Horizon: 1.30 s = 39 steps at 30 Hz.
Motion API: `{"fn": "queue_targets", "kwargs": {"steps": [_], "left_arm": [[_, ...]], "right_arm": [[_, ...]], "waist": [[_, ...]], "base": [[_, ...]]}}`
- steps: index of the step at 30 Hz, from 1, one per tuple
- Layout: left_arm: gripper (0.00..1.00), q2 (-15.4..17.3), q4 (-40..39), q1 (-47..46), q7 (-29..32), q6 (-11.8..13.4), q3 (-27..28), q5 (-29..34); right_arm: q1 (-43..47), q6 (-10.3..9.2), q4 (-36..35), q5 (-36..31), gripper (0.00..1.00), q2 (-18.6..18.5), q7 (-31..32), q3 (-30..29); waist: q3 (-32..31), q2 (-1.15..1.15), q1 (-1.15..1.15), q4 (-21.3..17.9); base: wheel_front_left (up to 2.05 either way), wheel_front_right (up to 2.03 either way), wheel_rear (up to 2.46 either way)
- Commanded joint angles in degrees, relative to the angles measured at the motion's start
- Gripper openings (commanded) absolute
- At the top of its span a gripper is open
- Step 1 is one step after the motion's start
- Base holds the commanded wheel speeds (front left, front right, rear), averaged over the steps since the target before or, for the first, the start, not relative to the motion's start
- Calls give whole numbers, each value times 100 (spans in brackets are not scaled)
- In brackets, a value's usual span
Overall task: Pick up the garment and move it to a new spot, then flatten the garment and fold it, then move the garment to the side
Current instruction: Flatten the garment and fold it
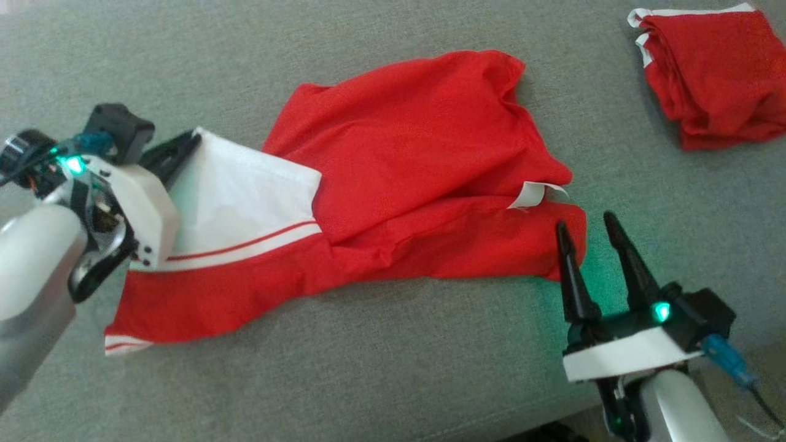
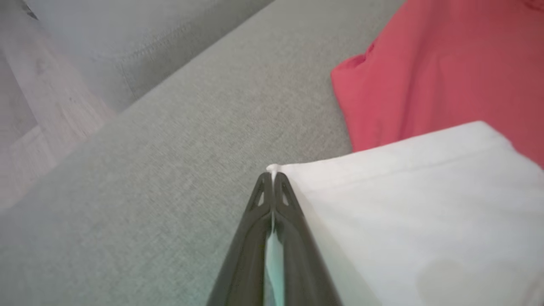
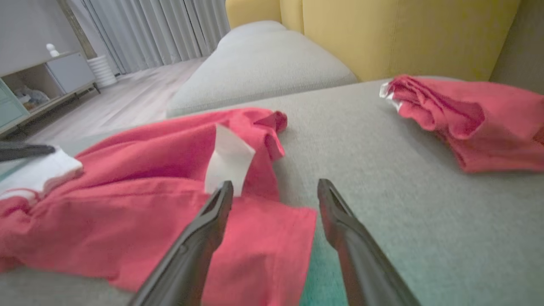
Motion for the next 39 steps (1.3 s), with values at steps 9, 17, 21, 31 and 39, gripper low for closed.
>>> {"fn": "queue_targets", "kwargs": {"steps": [9,17,21,31,39], "left_arm": [[0,390,-36,-343,-406,55,313,153],[0,438,-162,-324,-465,102,260,228],[0,450,-233,-362,-480,120,242,273],[0,415,-322,-478,-452,105,159,317],[0,404,-413,-533,-431,99,101,345]], "right_arm": [[146,-5,270,384,100,-156,-22,26],[-49,-5,422,2009,100,-1284,-22,820],[-359,-5,625,2312,100,-1979,-7,1095],[-1127,-5,1255,2810,100,-2580,131,2083],[-1476,-5,1924,2658,93,-2609,88,2524]], "waist": [[-91,0,0,131],[-97,0,0,228],[-64,0,0,265],[71,0,0,412],[128,0,0,522]], "base": [[0,0,0],[0,0,0],[0,0,0],[0,0,0],[0,0,0]]}}
